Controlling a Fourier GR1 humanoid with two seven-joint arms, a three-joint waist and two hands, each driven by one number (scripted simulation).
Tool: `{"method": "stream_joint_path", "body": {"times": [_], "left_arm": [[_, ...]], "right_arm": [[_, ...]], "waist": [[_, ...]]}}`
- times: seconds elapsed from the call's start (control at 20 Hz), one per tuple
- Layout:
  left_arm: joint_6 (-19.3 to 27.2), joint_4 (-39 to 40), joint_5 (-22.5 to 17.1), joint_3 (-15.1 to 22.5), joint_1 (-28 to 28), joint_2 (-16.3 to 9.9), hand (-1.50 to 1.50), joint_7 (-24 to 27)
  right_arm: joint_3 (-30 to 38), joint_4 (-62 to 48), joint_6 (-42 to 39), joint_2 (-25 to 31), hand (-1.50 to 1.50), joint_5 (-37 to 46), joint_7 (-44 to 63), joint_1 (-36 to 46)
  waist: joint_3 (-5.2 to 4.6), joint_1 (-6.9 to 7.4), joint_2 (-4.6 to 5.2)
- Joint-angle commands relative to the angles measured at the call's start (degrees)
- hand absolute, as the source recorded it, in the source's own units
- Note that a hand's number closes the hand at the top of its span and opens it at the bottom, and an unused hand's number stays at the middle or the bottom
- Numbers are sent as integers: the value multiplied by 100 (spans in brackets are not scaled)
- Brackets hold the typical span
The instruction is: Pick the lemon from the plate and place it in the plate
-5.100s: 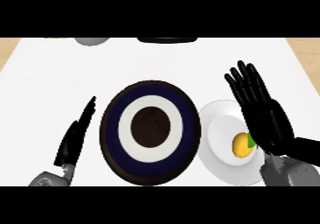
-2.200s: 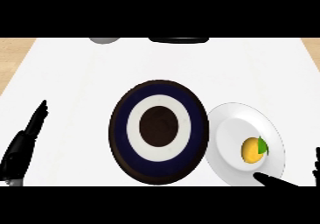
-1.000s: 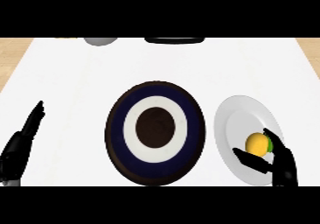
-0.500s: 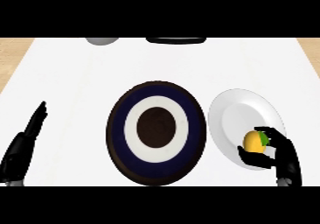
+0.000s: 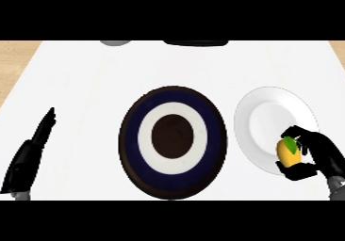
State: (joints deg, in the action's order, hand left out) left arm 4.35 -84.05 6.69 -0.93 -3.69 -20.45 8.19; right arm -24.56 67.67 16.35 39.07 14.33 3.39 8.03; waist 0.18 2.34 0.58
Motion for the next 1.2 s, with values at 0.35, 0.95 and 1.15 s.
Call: {"method": "stream_joint_path", "body": {"times": [0.35,0.95,1.15], "left_arm": [[-45,-22,-3,-185,-155,9,0,-4],[-221,-368,-122,-469,-403,-168,0,-162],[-18,-166,132,-335,-312,117,0,27]], "right_arm": [[1241,-771,983,-8,150,-54,-2003,657],[1345,3380,201,383,150,-933,-2110,-833],[1232,4091,-36,257,150,-774,-1397,-565]], "waist": [[-16,-233,-64],[-27,-354,-113],[-23,-273,-77]]}}
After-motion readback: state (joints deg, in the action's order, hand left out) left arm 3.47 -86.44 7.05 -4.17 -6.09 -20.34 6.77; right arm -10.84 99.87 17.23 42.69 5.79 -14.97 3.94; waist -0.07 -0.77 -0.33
